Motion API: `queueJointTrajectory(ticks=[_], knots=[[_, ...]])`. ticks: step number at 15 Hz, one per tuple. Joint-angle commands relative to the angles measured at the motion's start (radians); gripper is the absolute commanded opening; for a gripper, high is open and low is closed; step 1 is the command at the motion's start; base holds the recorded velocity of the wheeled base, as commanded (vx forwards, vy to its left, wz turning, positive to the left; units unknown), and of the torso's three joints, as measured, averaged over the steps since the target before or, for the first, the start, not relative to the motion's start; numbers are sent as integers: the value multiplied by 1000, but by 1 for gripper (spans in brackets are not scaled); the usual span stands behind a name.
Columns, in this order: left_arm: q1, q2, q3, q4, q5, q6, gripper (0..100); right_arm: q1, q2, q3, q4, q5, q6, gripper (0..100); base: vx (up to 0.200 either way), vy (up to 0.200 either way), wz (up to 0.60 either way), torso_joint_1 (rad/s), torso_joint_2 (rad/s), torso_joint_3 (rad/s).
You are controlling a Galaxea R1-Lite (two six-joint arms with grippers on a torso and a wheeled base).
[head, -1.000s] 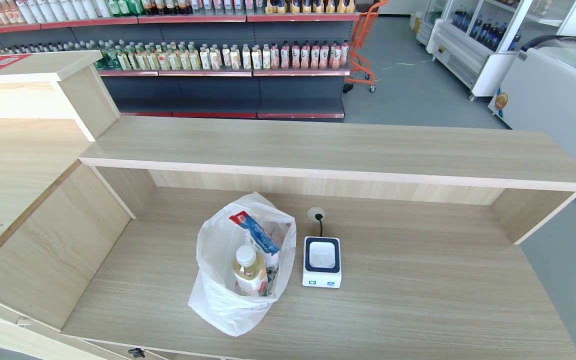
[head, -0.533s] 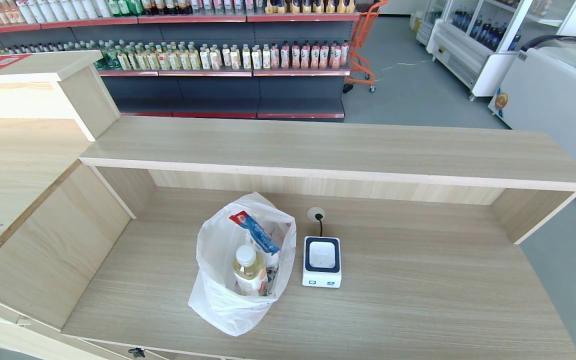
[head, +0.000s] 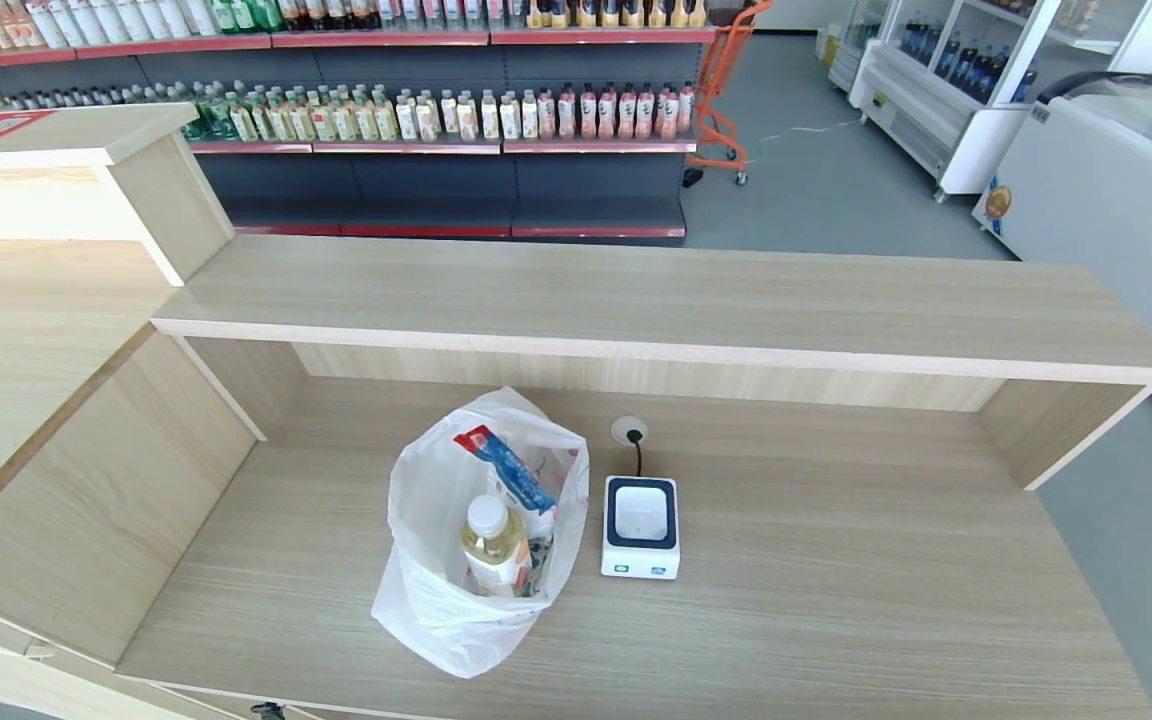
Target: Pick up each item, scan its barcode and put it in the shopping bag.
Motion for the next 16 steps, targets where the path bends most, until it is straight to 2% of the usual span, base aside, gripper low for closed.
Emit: queueJointTrajectory(ticks=[1, 7, 10, 16], knots=[[1, 0, -1, 0, -1, 2, 100, 2, 5, 0, 1, 0, 0, 0, 0, 0, 0, 0, 0, 0], [1, 0, -1, 0, 0, -3, 100, 2, 5, 0, -1, 0, 0, 0, 0, 0, 0, 0, 0, 0], [1, 0, 0, 0, 0, -4, 100, 2, 5, 0, 1, 0, 0, 0, 200, 0, 0, 1, -4, 2], [1, 0, 0, 0, 0, 0, 100, 2, 5, 0, 1, 0, 0, 0, 0, 0, 0, 8, 4, 0]])
